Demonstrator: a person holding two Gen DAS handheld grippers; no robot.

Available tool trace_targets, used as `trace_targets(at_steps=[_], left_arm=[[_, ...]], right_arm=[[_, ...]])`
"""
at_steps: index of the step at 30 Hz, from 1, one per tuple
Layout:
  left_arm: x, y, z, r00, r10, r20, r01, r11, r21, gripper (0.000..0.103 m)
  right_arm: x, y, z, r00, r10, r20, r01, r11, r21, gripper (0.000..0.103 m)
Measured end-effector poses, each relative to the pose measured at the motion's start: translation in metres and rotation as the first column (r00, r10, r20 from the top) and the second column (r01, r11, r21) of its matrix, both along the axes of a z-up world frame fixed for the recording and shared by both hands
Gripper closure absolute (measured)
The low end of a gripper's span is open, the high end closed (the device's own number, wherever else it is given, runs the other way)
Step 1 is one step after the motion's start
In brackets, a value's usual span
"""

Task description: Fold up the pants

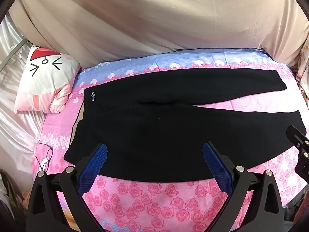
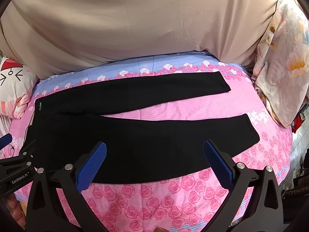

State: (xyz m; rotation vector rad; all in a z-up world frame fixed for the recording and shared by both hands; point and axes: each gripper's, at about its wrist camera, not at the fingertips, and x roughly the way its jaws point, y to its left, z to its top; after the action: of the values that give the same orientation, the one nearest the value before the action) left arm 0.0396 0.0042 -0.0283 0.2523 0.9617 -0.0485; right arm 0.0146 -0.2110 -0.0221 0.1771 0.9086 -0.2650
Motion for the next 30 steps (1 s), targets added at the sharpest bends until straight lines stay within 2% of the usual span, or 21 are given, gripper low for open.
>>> trace_targets(at_steps=[16, 30], left_arm=[[-0.002, 0.002, 0.004, 1.0, 0.003, 0.006, -0.003, 1.0, -0.013, 0.005], [0.011, -0.015, -0.002, 1.0, -0.015, -0.015, 0.015, 1.0, -0.021, 0.005]], right_arm=[[-0.01, 0.006, 0.003, 1.0, 0.004, -0.001, -0.004, 1.0, -0.001, 0.005], [-0.003, -0.016, -0.006, 0.999, -0.027, -0.028, 0.027, 1.0, 0.0, 0.005]])
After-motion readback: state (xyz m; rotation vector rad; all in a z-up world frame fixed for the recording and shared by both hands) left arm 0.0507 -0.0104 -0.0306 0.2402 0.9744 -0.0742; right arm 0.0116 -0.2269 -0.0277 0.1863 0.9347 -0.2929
